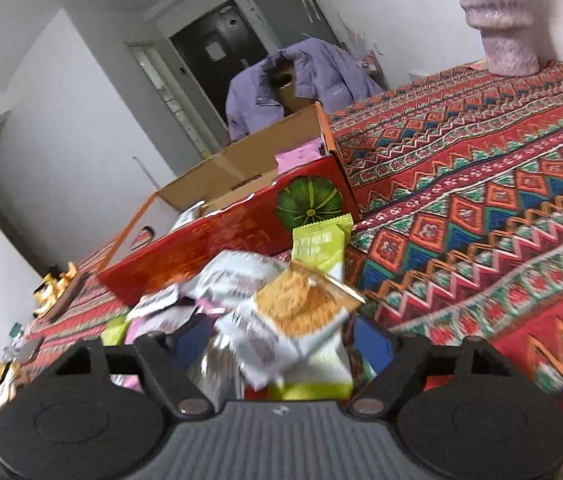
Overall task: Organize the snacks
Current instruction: 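Grasp a white packet with the left tool while the right tool grasps a cracker-printed packet, then carry the white packet in the left tool into the box while the right tool carries the cracker packet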
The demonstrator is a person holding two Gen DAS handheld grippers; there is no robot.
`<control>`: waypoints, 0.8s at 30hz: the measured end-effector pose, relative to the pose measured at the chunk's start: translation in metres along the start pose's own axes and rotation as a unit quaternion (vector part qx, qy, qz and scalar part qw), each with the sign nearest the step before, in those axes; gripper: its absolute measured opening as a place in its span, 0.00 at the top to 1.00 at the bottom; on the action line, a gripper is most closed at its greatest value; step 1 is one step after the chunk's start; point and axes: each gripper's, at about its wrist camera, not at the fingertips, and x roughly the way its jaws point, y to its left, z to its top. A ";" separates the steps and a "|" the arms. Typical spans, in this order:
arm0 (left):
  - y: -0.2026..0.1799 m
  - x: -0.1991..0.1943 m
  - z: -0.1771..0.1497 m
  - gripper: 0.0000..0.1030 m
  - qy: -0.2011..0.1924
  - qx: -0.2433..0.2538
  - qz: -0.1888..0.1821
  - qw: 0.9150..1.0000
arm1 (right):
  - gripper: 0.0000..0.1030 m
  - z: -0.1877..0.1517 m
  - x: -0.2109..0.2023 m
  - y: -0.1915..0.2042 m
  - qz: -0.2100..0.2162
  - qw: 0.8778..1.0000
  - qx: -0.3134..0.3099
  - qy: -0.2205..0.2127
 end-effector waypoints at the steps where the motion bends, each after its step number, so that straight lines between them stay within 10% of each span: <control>1: -0.002 0.000 -0.001 0.23 0.001 0.005 -0.001 1.000 | 0.27 0.001 0.008 0.004 -0.007 1.000 -0.005 -0.001; 9: -0.010 0.000 -0.003 0.56 -0.016 0.032 0.005 0.999 | 0.42 -0.003 0.022 0.018 -0.054 0.995 -0.076 -0.023; 24: -0.001 -0.057 -0.001 0.60 -0.064 0.026 0.007 0.998 | 0.51 -0.021 -0.064 0.027 -0.049 0.985 -0.150 -0.066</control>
